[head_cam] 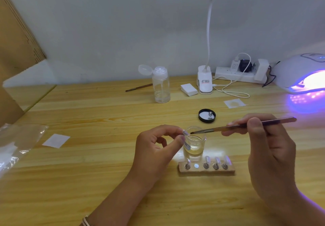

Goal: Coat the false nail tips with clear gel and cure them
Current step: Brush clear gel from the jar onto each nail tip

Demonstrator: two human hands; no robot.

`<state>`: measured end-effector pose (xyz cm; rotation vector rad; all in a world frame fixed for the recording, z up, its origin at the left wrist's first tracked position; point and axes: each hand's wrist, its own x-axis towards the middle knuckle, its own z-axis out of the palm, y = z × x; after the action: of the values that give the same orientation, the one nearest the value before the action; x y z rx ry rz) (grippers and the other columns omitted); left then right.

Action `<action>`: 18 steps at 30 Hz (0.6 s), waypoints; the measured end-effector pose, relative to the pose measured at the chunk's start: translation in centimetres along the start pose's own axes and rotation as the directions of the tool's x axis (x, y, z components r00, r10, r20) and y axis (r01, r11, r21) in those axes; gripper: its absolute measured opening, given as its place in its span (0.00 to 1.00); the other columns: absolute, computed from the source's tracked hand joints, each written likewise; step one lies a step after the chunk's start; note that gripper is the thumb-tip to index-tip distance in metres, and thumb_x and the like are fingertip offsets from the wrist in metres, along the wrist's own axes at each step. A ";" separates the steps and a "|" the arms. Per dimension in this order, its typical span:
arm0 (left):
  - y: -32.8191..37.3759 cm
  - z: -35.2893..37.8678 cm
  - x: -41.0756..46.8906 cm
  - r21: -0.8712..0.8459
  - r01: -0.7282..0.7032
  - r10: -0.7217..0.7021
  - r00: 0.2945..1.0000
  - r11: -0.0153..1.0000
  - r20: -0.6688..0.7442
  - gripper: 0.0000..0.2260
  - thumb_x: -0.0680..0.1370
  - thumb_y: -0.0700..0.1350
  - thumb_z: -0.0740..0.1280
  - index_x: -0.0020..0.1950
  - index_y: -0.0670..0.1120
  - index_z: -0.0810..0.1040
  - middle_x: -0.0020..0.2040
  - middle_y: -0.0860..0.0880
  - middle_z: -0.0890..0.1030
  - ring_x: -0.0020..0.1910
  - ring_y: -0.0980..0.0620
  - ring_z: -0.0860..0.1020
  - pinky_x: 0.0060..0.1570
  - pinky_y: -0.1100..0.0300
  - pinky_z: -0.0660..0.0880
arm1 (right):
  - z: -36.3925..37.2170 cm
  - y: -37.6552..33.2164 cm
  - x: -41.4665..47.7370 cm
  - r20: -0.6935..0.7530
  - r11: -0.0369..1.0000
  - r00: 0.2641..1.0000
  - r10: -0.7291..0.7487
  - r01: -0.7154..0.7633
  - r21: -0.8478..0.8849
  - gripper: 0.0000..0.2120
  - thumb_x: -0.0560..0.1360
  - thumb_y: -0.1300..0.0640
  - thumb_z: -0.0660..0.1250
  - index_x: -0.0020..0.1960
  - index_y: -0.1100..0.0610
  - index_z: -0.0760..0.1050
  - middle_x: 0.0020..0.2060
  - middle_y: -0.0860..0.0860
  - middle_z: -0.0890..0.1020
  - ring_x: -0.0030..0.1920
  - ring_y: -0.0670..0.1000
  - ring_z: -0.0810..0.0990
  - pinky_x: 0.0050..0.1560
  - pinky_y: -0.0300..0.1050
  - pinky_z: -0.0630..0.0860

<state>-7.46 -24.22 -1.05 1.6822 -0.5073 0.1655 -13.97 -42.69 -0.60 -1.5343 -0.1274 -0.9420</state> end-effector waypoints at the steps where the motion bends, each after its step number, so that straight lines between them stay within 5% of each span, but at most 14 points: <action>1: 0.0 0.0 0.0 -0.002 0.002 -0.002 1.000 1.000 -0.002 0.08 0.70 0.43 0.73 0.42 0.57 0.85 0.41 0.57 0.86 0.41 0.59 0.81 0.38 0.64 0.73 | 0.1 0.0 -0.1 0.020 1.000 1.000 -0.021 0.021 -0.002 0.09 0.83 0.55 0.59 0.49 0.54 0.75 0.40 0.49 0.84 0.42 0.50 0.85 0.50 0.36 0.76; 7: -0.1 0.0 0.0 -0.008 0.012 -0.012 1.000 1.000 -0.007 0.07 0.70 0.43 0.72 0.42 0.56 0.85 0.40 0.57 0.86 0.41 0.59 0.81 0.38 0.63 0.73 | 0.3 -0.1 -0.2 0.045 1.000 0.999 -0.017 0.018 -0.025 0.09 0.81 0.52 0.59 0.47 0.49 0.76 0.40 0.48 0.84 0.42 0.53 0.85 0.51 0.43 0.78; 12: -0.1 -0.1 0.0 -0.005 0.011 -0.011 1.000 1.000 -0.012 0.08 0.70 0.42 0.72 0.41 0.56 0.85 0.40 0.57 0.86 0.41 0.58 0.82 0.38 0.67 0.73 | 0.0 0.1 0.0 0.018 0.999 0.999 -0.038 0.038 -0.011 0.09 0.83 0.59 0.56 0.48 0.55 0.74 0.40 0.51 0.83 0.41 0.51 0.84 0.50 0.37 0.76; 18: -0.2 0.0 0.0 -0.010 0.013 -0.013 1.000 1.000 -0.020 0.08 0.70 0.42 0.72 0.42 0.56 0.85 0.41 0.58 0.86 0.41 0.60 0.82 0.38 0.68 0.74 | 0.2 0.1 -0.1 0.073 0.998 0.996 -0.059 0.061 -0.015 0.10 0.82 0.55 0.56 0.49 0.56 0.74 0.42 0.49 0.83 0.42 0.53 0.84 0.51 0.39 0.77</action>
<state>-7.33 -24.17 -1.20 1.6729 -0.4815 0.1697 -13.91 -42.50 -0.76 -1.5890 -0.2188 -0.9368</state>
